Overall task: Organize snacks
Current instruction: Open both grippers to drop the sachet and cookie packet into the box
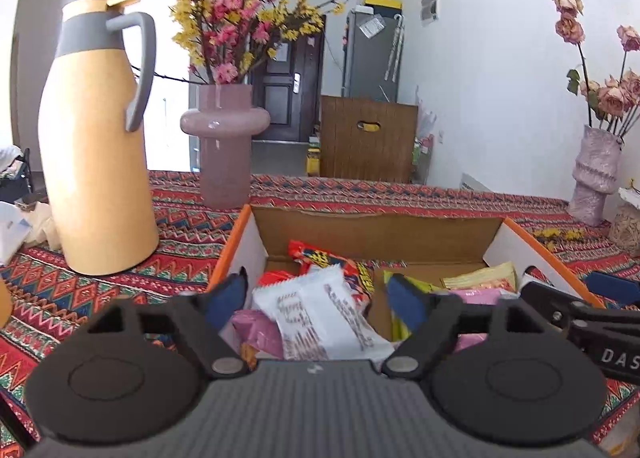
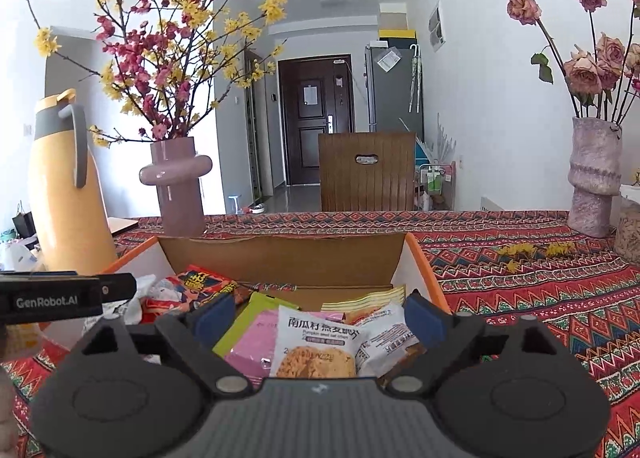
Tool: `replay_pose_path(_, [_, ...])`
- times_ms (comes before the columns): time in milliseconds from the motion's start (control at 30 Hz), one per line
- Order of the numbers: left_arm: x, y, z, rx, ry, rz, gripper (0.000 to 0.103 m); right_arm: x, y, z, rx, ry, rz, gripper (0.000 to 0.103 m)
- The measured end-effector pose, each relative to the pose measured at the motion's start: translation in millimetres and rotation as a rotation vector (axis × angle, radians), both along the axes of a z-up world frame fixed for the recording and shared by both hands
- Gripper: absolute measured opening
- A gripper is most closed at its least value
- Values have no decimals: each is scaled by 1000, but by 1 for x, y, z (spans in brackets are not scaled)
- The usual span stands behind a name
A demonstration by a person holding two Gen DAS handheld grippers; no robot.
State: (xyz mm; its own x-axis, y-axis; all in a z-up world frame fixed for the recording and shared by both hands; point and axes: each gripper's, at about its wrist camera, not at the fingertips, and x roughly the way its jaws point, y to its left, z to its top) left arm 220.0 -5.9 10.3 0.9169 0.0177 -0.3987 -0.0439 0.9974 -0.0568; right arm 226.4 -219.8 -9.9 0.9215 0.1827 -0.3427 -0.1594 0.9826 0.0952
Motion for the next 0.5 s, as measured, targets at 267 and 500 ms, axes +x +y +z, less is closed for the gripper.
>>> replay_pose_path(267, [-1,3,2,-18,-12,20,103,3,-4,-1,16,8,-16,103])
replay_pose_path(500, [2,5,-1,-28,2,29,103,2,-4,-3,15,8,-16,103])
